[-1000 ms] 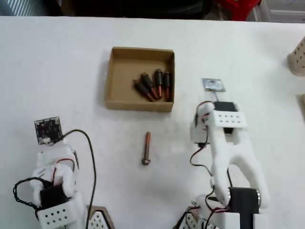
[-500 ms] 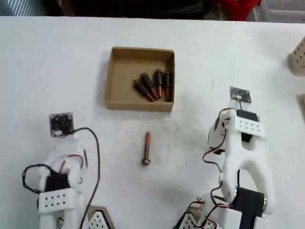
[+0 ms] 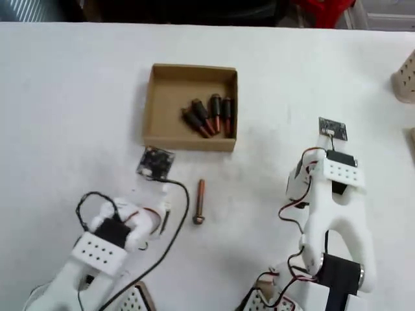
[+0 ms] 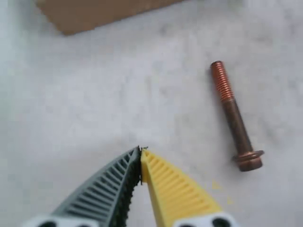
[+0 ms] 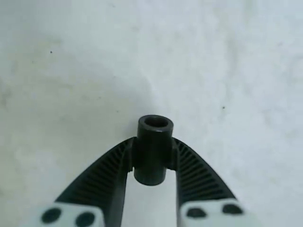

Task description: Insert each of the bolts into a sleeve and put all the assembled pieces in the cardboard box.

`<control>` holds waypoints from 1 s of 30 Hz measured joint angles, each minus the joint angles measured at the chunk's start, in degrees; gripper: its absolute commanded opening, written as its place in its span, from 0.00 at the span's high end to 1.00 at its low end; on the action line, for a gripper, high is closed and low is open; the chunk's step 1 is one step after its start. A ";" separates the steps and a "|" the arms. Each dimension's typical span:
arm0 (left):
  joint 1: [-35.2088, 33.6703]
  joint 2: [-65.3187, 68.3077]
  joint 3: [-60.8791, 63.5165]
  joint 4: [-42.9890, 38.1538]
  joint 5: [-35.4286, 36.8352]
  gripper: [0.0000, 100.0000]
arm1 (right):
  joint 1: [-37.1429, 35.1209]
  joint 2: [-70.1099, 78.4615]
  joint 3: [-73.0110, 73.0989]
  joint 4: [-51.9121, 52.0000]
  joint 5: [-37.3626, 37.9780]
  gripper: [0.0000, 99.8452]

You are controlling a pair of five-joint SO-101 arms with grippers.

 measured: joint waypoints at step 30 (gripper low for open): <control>12.75 59.60 -38.68 -7.38 13.19 0.95 | 0.26 0.00 0.79 -0.79 0.00 0.98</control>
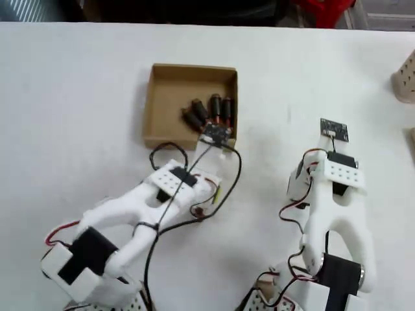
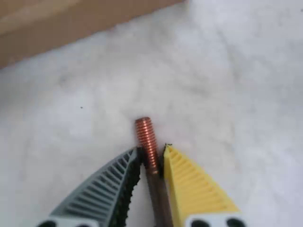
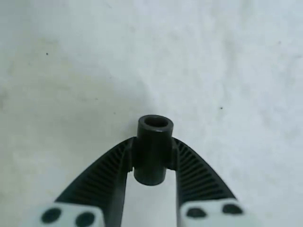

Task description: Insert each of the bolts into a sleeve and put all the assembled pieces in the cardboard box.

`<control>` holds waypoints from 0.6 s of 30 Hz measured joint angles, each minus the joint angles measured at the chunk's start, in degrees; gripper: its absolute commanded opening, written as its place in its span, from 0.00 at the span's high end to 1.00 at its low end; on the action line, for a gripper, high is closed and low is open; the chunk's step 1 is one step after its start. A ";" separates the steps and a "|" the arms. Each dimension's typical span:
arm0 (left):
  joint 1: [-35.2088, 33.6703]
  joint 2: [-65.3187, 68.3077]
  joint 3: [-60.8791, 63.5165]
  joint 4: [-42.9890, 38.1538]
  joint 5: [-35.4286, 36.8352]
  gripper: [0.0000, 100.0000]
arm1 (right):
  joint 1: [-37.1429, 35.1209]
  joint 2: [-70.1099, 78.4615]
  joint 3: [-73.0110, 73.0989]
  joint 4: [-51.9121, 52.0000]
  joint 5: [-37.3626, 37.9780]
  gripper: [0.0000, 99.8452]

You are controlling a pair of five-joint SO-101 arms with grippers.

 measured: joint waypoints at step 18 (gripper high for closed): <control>-13.36 -8.88 0.62 13.89 -1.93 0.98 | 0.00 0.00 0.00 0.00 0.00 0.98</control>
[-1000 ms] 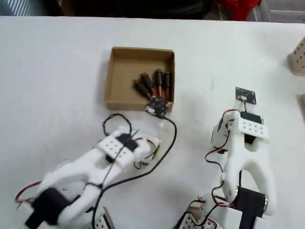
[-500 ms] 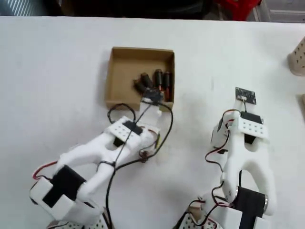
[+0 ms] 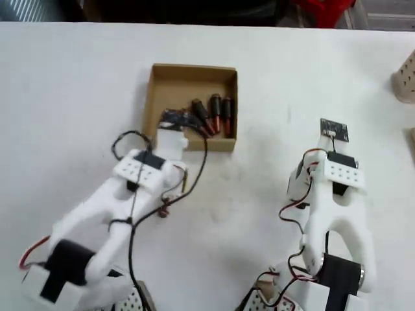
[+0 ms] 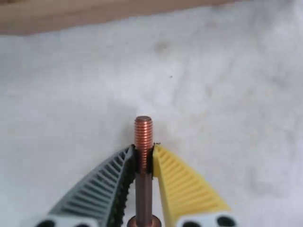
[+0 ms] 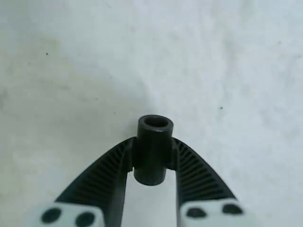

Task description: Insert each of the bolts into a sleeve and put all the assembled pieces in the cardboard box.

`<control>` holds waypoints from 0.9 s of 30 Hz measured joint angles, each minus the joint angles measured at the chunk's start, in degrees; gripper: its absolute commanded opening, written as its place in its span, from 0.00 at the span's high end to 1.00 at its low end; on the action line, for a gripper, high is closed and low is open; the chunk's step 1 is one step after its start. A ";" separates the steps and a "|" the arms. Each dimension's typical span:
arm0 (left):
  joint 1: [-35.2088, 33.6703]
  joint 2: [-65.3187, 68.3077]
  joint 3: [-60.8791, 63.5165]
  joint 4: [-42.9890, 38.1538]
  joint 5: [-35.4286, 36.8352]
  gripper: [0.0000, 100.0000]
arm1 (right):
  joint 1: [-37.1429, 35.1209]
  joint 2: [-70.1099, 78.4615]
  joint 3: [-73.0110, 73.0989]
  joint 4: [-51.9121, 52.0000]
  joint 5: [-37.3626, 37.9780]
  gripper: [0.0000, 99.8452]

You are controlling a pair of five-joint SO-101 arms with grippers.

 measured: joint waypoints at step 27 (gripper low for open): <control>-28.22 -21.63 27.43 -20.75 6.07 0.83 | 0.00 0.00 0.44 -0.09 0.00 0.98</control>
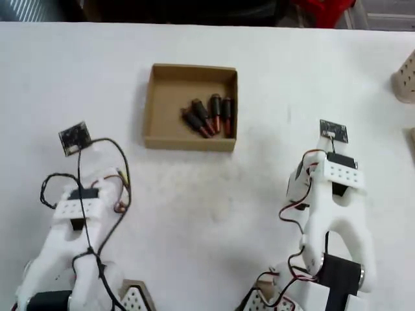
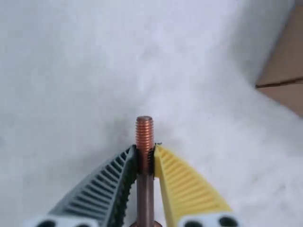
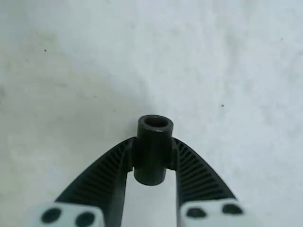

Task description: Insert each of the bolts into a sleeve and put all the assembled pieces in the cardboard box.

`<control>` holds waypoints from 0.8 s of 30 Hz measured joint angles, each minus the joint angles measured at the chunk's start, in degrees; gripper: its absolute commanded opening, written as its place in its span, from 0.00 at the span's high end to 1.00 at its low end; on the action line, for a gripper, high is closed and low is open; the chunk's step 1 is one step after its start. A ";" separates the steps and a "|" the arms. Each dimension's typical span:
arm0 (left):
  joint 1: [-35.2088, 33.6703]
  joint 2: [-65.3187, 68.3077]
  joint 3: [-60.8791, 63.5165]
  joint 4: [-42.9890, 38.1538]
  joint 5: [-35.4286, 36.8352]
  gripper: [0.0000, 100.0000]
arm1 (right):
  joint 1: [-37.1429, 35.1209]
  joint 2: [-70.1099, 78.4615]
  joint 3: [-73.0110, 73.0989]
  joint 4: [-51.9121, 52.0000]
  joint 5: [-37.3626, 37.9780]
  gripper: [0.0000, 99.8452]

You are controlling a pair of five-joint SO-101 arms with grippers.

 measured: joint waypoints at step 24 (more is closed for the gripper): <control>-11.25 0.18 -22.07 35.96 -34.37 0.98 | 0.00 0.00 1.41 -2.81 0.00 0.98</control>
